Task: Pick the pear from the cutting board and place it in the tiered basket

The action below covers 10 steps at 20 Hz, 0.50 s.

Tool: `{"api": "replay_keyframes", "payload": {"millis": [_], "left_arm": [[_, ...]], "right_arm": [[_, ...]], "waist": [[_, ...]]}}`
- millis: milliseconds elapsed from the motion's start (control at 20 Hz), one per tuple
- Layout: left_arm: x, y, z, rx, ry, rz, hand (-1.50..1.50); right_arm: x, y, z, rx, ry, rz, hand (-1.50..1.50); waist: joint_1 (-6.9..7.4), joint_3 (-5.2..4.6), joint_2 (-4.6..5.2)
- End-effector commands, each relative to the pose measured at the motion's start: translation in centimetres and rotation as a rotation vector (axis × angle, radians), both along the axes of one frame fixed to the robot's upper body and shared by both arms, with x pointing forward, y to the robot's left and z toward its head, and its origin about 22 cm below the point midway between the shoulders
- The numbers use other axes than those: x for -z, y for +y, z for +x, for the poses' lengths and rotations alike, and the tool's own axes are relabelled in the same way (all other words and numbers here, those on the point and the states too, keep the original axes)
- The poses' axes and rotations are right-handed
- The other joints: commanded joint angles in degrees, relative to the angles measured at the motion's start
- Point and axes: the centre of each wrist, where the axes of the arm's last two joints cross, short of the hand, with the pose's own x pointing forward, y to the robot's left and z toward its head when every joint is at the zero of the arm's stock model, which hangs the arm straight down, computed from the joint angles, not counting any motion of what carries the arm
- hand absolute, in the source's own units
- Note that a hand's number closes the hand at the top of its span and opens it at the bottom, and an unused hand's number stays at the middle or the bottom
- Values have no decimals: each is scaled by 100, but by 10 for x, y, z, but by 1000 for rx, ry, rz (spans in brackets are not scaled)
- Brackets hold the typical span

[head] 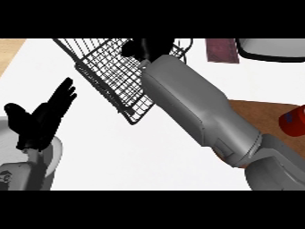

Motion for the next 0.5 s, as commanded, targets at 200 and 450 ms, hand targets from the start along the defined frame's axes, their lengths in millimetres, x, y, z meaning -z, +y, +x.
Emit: {"api": "replay_keyframes", "payload": {"millis": [200, 450], "left_arm": [[-1, 12, -4, -21, 15, 2, 0], [12, 11, -18, -37, 12, 6, 0]], "right_arm": [[-21, 0, -2, 26, -160, 394, -150], [-22, -5, -5, 47, -274, 579, -150]], "waist": [[-133, 8, -38], [-228, 8, -92]]}}
